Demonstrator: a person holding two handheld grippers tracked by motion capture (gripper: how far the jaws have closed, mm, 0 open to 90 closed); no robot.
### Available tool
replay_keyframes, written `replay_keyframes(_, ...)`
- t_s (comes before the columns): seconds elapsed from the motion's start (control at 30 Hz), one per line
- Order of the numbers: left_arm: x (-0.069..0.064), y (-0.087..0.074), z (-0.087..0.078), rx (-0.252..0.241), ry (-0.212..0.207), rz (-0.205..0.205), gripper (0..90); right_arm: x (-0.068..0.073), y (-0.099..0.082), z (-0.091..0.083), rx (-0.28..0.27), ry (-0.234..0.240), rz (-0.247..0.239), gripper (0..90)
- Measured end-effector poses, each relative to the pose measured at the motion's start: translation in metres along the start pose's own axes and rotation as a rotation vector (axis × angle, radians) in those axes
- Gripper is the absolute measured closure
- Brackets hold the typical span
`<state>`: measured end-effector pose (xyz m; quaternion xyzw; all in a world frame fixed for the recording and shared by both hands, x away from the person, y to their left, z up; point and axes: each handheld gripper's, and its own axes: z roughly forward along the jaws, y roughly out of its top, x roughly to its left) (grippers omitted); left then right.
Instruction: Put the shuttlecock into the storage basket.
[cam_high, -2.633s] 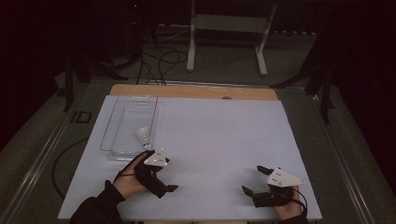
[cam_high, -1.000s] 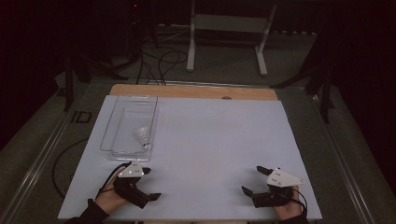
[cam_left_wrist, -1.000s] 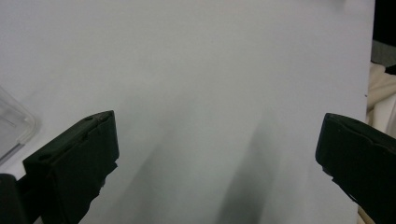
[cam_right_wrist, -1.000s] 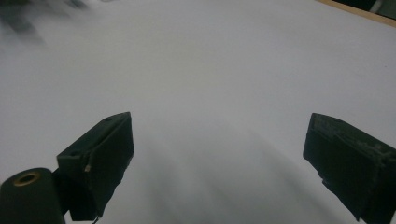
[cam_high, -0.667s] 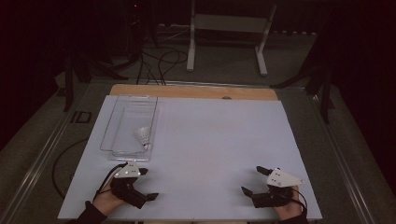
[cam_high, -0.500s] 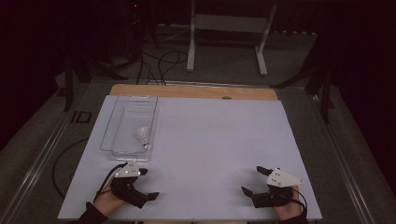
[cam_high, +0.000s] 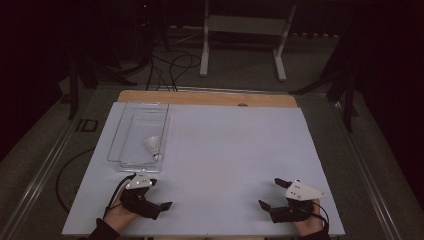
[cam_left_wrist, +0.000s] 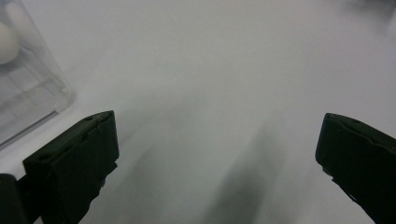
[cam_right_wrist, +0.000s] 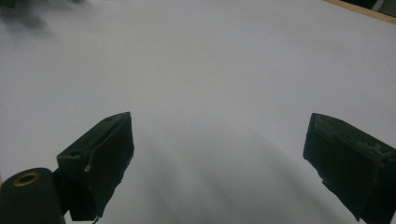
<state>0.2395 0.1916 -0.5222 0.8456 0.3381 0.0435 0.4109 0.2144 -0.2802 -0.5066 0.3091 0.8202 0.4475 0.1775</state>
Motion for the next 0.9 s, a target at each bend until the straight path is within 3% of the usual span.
replay_keyframes(0.37,0.0011,-0.0018,0.0006,-0.009,0.031,-0.001,0.2,0.001,0.001,0.001,0.005,0.0,-0.011,8.5)
replay_keyframes(0.67,-0.0008,-0.0025,0.0012,-0.002,0.015,0.028,0.2,0.0007,0.0007,0.0009,0.005,0.0,-0.01,8.5)
replay_keyframes(0.9,-0.0008,-0.002,0.0002,-0.012,0.004,0.026,0.2,0.0005,0.0005,0.0008,0.006,0.0,-0.008,8.5)
